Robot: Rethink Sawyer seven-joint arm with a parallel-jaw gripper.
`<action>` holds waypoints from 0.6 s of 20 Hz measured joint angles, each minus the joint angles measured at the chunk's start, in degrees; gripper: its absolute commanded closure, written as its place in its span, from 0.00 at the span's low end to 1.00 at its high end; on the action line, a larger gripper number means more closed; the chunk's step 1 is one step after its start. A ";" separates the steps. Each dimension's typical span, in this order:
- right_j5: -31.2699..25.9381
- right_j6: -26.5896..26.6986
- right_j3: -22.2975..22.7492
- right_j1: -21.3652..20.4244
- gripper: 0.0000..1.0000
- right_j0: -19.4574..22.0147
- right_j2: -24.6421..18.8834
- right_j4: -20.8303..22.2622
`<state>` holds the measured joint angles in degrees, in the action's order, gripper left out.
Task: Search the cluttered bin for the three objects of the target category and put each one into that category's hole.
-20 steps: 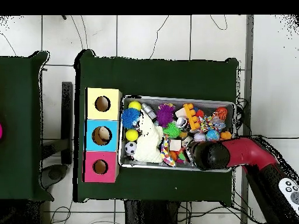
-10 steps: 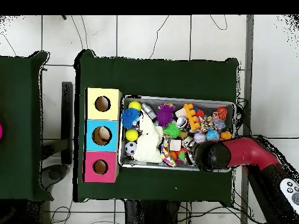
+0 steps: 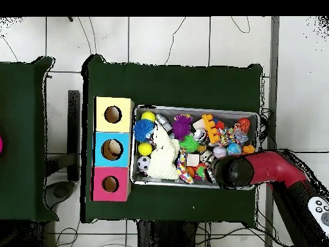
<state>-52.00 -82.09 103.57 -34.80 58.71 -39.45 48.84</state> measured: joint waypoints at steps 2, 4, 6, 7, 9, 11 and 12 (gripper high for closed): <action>0.00 0.00 -0.01 -0.01 0.00 -0.01 0.00 0.79; 0.00 0.01 -0.01 -0.01 0.00 0.00 0.00 1.60; 0.00 0.04 -0.01 -0.01 0.00 0.00 0.00 2.16; 0.00 0.04 -0.05 -0.01 0.00 -0.01 0.00 2.51; 0.00 0.04 -0.22 -0.01 0.00 -0.16 0.13 3.69; -0.01 0.06 -0.46 0.00 0.00 -0.38 0.35 4.74; -0.07 0.09 -0.57 0.00 0.00 -0.47 0.46 5.11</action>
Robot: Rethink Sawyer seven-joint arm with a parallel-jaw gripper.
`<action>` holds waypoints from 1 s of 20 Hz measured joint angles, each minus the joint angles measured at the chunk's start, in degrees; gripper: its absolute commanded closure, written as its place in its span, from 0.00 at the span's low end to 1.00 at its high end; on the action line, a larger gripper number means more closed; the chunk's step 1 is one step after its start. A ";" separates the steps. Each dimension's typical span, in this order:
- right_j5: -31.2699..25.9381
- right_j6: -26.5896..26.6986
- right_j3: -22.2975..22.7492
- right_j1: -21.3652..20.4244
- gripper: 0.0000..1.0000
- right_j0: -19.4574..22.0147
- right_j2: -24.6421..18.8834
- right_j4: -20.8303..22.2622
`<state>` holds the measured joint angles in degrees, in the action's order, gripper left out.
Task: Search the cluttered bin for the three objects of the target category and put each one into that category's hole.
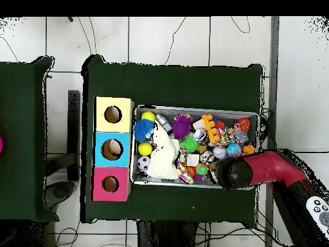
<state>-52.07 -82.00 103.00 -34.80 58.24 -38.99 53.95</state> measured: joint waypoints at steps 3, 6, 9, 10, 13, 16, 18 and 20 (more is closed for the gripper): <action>-0.29 0.05 -0.51 0.05 0.00 -0.27 0.51 0.96; -1.12 0.40 -1.38 0.27 0.00 -0.59 1.26 1.55; -2.67 0.66 -2.24 0.53 0.00 -0.88 1.55 1.60; -4.36 0.85 -2.79 0.75 0.00 -1.10 1.57 1.61; -7.15 1.21 -3.39 1.39 0.00 -1.38 1.59 1.61; -9.60 1.85 -3.91 2.25 0.00 -1.56 1.58 1.61; -10.70 2.70 -4.76 2.92 0.00 -1.65 1.55 1.49; -10.86 3.02 -5.08 3.17 0.00 -1.64 1.57 1.40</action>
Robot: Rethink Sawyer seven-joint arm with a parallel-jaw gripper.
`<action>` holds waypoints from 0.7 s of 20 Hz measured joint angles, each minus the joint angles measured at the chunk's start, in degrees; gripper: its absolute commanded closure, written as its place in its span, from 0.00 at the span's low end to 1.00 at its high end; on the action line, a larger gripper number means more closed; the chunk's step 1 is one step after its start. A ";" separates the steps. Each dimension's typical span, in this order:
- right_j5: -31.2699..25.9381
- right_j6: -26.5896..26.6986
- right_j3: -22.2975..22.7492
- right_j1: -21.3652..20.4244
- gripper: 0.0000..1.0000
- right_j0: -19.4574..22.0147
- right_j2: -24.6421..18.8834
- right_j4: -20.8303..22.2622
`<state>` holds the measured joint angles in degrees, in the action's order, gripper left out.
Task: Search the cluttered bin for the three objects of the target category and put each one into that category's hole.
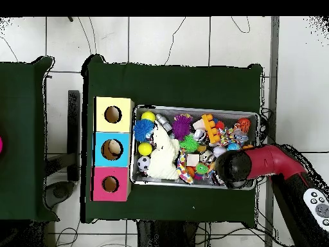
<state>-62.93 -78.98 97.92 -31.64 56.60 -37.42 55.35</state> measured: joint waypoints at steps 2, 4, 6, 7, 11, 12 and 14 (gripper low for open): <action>-0.14 0.38 -0.26 0.27 0.00 0.02 -0.01 -0.03; -0.18 0.59 -0.30 0.31 0.00 0.04 -0.01 -0.14; -0.17 0.79 -0.30 0.32 0.00 0.08 -0.01 -0.21; -0.17 0.86 -0.30 0.32 0.00 0.10 -0.01 -0.25; -0.15 1.27 -0.32 0.35 0.00 0.41 -0.03 -0.76; -0.15 1.31 -0.33 0.37 0.00 0.46 -0.04 -0.85; -0.14 1.46 -0.34 0.40 0.00 0.69 -0.05 -1.23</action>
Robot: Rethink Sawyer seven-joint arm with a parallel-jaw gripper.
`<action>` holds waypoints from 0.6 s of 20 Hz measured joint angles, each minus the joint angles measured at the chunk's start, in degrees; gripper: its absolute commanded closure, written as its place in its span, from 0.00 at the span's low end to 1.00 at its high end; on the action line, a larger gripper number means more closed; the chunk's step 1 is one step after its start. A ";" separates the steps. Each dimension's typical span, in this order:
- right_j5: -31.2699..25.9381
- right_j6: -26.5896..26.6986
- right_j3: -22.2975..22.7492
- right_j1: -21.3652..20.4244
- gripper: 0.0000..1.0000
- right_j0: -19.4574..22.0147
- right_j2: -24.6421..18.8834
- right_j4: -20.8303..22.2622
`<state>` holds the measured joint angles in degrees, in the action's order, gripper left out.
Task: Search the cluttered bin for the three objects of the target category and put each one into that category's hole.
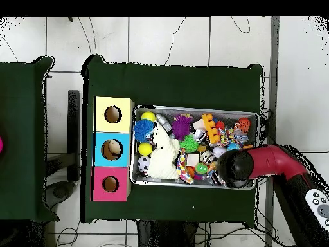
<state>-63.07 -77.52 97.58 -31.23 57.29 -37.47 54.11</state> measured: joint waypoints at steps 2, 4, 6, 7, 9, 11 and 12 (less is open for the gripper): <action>0.00 0.07 -0.11 0.17 0.00 0.29 0.01 -0.71; -0.01 0.08 -0.20 0.32 0.00 0.40 0.01 -1.15; -0.01 0.12 -0.22 0.41 0.00 0.41 0.02 -1.40; 0.04 0.12 -0.32 0.45 1.00 0.42 -0.04 -1.81; 0.06 0.12 -0.44 0.42 1.00 0.42 -0.11 -1.94; -0.06 0.12 -0.74 0.43 1.00 0.42 -0.21 -2.34; -0.17 0.12 -0.72 0.42 1.00 0.45 -0.20 -2.48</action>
<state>-63.23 -77.40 96.86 -30.81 57.74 -37.67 51.63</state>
